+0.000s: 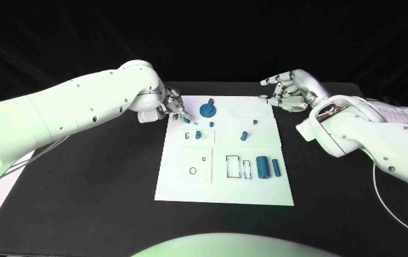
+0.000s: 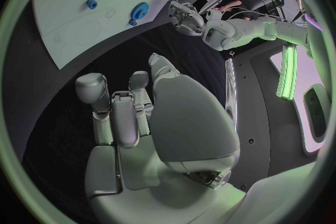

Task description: Assemble the parts on the task board

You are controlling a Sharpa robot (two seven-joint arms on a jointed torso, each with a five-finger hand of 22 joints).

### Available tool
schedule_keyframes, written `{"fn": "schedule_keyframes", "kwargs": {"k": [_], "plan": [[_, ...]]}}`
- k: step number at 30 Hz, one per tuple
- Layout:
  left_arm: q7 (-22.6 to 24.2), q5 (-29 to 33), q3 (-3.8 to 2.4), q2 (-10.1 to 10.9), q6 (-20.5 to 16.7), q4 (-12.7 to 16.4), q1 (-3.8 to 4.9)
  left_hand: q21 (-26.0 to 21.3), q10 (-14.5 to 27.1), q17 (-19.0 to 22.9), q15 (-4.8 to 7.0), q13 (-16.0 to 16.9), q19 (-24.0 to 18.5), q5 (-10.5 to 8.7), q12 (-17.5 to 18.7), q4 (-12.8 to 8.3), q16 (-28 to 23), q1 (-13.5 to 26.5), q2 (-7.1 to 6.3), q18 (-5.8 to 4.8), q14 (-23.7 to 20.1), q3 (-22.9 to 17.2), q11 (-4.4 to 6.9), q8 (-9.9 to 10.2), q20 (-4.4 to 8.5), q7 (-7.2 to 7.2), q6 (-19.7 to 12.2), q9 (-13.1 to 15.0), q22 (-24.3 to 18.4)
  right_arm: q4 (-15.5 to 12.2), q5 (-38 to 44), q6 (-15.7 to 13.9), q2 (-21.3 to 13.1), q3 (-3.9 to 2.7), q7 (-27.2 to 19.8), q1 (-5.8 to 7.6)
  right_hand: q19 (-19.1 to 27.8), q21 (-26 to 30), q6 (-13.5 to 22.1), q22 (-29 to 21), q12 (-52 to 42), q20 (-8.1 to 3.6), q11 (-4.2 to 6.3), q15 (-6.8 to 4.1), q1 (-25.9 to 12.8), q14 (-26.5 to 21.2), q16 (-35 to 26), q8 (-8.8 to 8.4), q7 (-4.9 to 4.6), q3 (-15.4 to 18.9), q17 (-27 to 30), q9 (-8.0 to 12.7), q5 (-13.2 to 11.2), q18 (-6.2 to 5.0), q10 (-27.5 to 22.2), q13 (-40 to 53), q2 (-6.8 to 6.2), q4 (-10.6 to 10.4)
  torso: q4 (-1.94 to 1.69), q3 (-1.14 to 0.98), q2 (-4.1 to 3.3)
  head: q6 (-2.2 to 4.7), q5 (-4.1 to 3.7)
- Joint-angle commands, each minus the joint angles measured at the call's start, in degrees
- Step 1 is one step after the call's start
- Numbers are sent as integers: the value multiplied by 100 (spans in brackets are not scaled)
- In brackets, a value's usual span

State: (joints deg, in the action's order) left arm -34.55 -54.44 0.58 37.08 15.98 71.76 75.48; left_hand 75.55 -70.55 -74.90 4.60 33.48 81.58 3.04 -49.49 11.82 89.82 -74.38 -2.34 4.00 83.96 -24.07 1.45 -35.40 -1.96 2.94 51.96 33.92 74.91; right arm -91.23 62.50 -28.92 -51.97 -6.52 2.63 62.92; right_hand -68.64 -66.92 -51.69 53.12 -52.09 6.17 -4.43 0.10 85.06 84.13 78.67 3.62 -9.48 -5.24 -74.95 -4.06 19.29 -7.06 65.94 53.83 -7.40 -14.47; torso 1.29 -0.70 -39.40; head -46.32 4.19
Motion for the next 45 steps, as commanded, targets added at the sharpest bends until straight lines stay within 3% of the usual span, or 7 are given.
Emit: {"fn": "schedule_keyframes", "kwargs": {"k": [1, 7, 16, 35, 45], "plan": [[336, -556, 8, 127, -508, 312, -87, 13, -47, -1510, 0, 37, 36, -26, -56, -515, 18, 2, -35, -15, 604, -564, 9, -45, 9, -44, -3, 13, 358, -4, 20, 80, -5, 2, -16, -9, 35, 31, -34, -5, 35, -12, 13, -24, -27, 241, -21, 15, -4, -3, -8, 1, 20, -41, -30, -4, 13, -2, -25, -7, 21, -11, 0], [504, -1067, 10, 286, -768, 666, -240, 37, -93, -1510, 7, 111, 51, -27, -123, -524, 18, 6, -76, -21, 604, -600, 20, -62, 16, -56, 10, 26, 379, -4, 9, 83, -8, 3, -25, -16, 35, 31, -34, -5, 35, -12, 13, -24, -27, 241, -21, 15, -4, -3, -8, 1, 20, -41, -30, -4, 13, -2, -38, -6, 37, -26, -9], [544, -1441, 12, 379, -872, 809, -413, 56, -132, -1510, 15, 170, 63, -28, -177, -533, 18, 6, -119, -26, 604, -639, 30, -76, 23, -66, 21, 38, 397, -9, 3, 85, -28, 5, -29, -28, 37, 35, -36, -8, 31, -12, 13, -24, -33, 241, -25, 16, -4, -4, -5, 1, 26, -41, -26, -3, 16, -5, -35, -7, 29, -57, -16], [572, -1527, 19, 389, -610, 876, -560, 64, -177, -1510, 21, 244, 70, -29, -241, -539, 18, 10, -165, -29, 604, -672, 39, -89, 29, -75, 36, 48, 406, -19, 20, 94, -42, 5, -35, -37, 37, 35, -36, -8, 31, -12, 13, -24, -33, 241, -25, 16, -4, -4, -5, 1, 26, -41, -26, -3, 16, -5, -30, -6, 27, -95, -11], [542, -1526, 20, 394, -385, 873, -582, 63, -193, -1510, 25, 261, 70, -30, -259, -543, 18, 13, -194, -29, 604, -688, 44, -95, 33, -82, 44, 52, 407, -20, 21, 97, -48, 6, -36, -38, 37, 35, -36, -8, 31, -12, 13, -24, -33, 241, -25, 16, -4, -4, -5, 1, 26, -41, -26, -3, 16, -5, -35, -4, 29, -112, -13]]}}
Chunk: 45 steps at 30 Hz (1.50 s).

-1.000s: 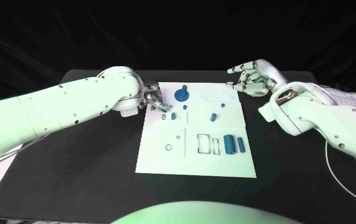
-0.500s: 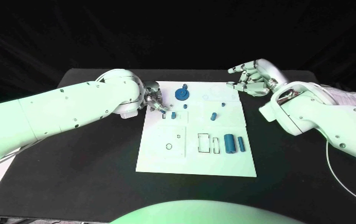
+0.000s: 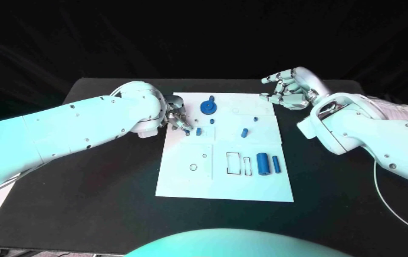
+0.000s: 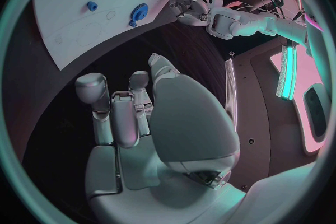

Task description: Assemble the parts on the task board

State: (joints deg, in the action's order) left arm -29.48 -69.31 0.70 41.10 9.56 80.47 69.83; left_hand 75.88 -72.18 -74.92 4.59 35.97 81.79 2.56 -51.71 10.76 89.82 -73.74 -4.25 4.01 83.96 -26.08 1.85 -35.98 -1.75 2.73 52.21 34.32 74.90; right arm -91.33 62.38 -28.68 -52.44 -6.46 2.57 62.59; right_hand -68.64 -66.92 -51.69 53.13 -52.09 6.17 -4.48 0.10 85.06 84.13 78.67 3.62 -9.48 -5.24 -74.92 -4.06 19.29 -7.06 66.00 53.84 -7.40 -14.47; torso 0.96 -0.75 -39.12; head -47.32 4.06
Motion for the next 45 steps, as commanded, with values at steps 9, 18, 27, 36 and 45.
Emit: {"fn": "schedule_keyframes", "kwargs": {"k": [9, 18, 27, 36, 45], "plan": [[47, -39, 8, 3, 416, 30, -22, 28, -41, -1508, 27, 31, 48, 18, -53, -442, 18, -52, -19, -29, 604, -496, 7, -38, 14, -64, 23, 13, 407, -6, 33, 80, 2, 0, -33, -6, 37, 35, -36, -9, 31, -13, 18, -24, -32, 241, -24, 16, -4, -4, -8, 1, 26, -41, -32, -3, 16, -5, 1, 5, 2, -23, 1], [51, -39, 8, -1, 466, 25, -26, 29, -42, -1508, 29, 25, 48, 19, -50, -448, 18, -56, -32, -30, 604, -506, 10, -39, 15, -67, 26, 15, 408, -7, 33, 88, 3, 0, -37, -10, 37, 35, -36, -9, 31, -13, 18, -24, -32, 241, -24, 16, -4, -4, -8, 1, 26, -41, -32, -3, 16, -5, 0, 0, 0, -31, 7], [22, -39, 8, -53, 402, -38, -50, 26, -54, -1508, 31, 39, 47, 18, -62, -440, 18, -47, -36, -29, 604, -524, 11, -43, 18, -67, 36, 17, 408, -11, 32, 94, 1, 0, -39, -11, 37, 35, -36, -9, 31, -13, 18, -24, -32, 241, -24, 16, -4, -4, -8, 1, 26, -41, -32, -3, 16, -5, 2, 2, -6, -42, -4], [-105, 101, 10, -147, 375, -142, -73, 25, -84, -1508, 35, 64, 48, 18, -89, -324, 18, 89, -38, -31, 604, -551, 13, -77, 25, -76, 95, 39, 415, -20, 32, 97, 2, 0, -48, -11, 40, 43, -39, -17, 35, -13, 18, -24, -45, 240, -31, 16, -4, -4, -3, 1, 32, -42, -34, -16, 18, -9, 2, 0, -3, -60, -16], [-335, 170, 13, -197, 411, -187, -82, 71, -174, -1508, 60, 207, 80, 20, -210, -224, 18, 313, -279, -42, 604, -382, 48, -122, 44, -127, 223, 60, 459, -38, 30, 89, -7, 0, -55, -12, 40, 43, -39, -18, 36, -13, 18, -24, -45, 240, -30, 16, -4, -4, -4, 1, 32, -43, -34, -16, 18, -9, 2, -4, -3, -72, -19]]}}
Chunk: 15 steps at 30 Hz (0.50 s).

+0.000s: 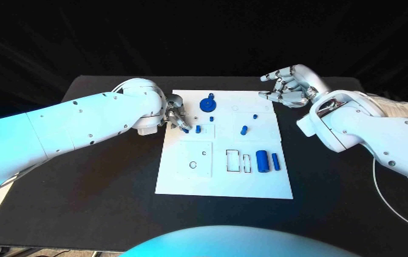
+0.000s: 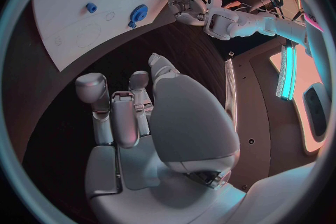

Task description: Assemble the parts on the task board

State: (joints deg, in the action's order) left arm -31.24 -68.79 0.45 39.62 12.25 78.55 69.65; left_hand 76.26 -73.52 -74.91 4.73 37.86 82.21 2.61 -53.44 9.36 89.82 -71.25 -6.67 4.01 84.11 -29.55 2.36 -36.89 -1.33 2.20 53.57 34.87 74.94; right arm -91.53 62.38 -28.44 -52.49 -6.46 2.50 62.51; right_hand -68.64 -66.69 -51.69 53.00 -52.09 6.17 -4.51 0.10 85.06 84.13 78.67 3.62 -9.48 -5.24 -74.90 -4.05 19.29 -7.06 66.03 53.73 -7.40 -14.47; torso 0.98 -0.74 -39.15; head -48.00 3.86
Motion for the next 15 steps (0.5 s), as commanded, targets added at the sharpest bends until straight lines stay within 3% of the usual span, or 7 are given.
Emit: {"fn": "schedule_keyframes", "kwargs": {"k": [1, 6, 15], "plan": [[-171, 119, 38, -52, 142, 1, -65, 37, -47, -1509, 48, 26, 41, 15, -44, -66, 18, 97, -58, -43, 589, -10, 0, -33, 4, -77, 102, 6, 459, -18, 29, 63, -4, 0, -48, -4, 42, 23, -39, -10, 37, -13, 22, -24, -46, 241, -28, 16, -4, -4, -9, 1, 33, -43, -38, -7, 19, -9, 0, -6, 0, -4, 0], [-235, 124, 38, -72, 134, -16, -66, 65, -96, -1509, 66, 90, 62, 17, -99, 32, 18, 263, -139, -50, 589, 144, 23, -39, 19, -104, 186, 2, 486, -15, 29, 65, -5, -1, -46, -5, 42, 23, -40, -10, 37, -13, 22, -24, -46, 241, -28, 16, -3, -4, -9, 1, 33, -43, -38, -7, 19, -9, 6, 1, 5, -7, -6], [-283, 125, 38, -99, 30, -23, -66, 122, -163, -1509, 89, 188, 100, 19, -177, 112, 18, 378, -149, -65, 589, 272, 50, -52, 40, -136, 278, 7, 537, -21, 28, 63, -7, -1, -52, -5, 44, 26, -39, -13, 39, -13, 22, -24, -47, 240, -33, 16, -3, -5, -4, 1, 36, -44, -39, -10, 21, -9, 0, -1, 4, -3, -14]]}}
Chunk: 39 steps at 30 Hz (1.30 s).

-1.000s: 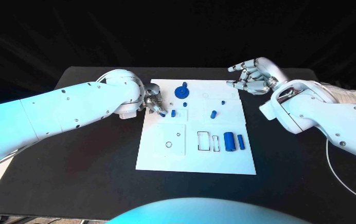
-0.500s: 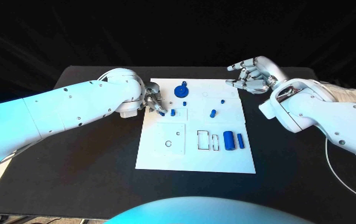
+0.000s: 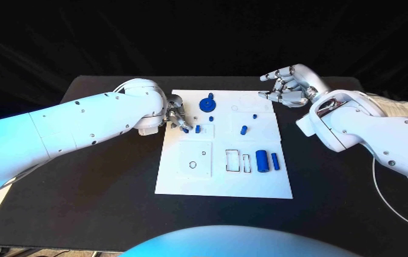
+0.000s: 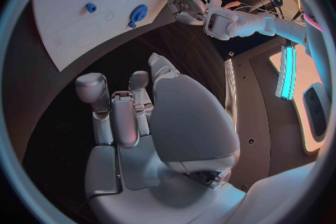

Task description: Assemble the parts on the task board

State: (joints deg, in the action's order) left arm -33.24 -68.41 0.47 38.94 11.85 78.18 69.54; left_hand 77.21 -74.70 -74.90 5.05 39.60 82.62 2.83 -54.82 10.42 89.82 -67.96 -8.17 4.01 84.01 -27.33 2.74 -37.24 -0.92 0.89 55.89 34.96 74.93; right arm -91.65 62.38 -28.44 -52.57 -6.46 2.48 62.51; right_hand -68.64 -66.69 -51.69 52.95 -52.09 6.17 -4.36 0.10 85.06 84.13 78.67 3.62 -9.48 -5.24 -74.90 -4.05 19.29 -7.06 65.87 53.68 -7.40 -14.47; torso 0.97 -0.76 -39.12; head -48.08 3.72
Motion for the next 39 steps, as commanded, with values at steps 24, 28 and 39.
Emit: {"fn": "schedule_keyframes", "kwargs": {"k": [24, 28, 39], "plan": [[-209, 56, 35, -63, 13, -77, -55, 139, -149, -1510, 83, 150, 132, -2, -150, 420, 18, 534, -148, -97, 599, 674, 37, -54, 31, -35, 191, 58, 646, 4, -17, 71, 12, 0, -57, -5, 49, 35, -38, -20, 45, -14, 6, -24, -60, 237, -45, 14, -4, -6, 10, 2, 52, -46, -26, -16, 25, -16, -1, 3, 1, -5, -12], [-225, 56, 35, -66, -9, -94, -55, 152, -158, -1510, 83, 159, 141, -2, -157, 542, 18, 618, -154, -101, 599, 932, 37, -56, 33, -36, 210, 74, 663, 4, -22, 73, 11, 0, -58, -5, 49, 35, -38, -20, 45, -14, 6, -24, -60, 237, -45, 14, -4, -6, 10, 2, 52, -46, -26, -16, 25, -16, -2, 2, 1, -3, -11], [-203, 56, 32, -47, -248, -97, -55, 165, -169, -1510, 93, 177, 154, 0, -168, 621, 18, 655, -33, -105, 599, 1379, 48, -50, 41, -48, 225, 105, 687, 11, -31, 83, 10, 0, -61, -5, 66, 56, -37, -50, 45, -14, 4, -24, -76, 231, -67, 13, -5, -2, 35, 3, 59, -52, -26, -20, 25, -25, -1, 7, -1, -1, -14]]}}
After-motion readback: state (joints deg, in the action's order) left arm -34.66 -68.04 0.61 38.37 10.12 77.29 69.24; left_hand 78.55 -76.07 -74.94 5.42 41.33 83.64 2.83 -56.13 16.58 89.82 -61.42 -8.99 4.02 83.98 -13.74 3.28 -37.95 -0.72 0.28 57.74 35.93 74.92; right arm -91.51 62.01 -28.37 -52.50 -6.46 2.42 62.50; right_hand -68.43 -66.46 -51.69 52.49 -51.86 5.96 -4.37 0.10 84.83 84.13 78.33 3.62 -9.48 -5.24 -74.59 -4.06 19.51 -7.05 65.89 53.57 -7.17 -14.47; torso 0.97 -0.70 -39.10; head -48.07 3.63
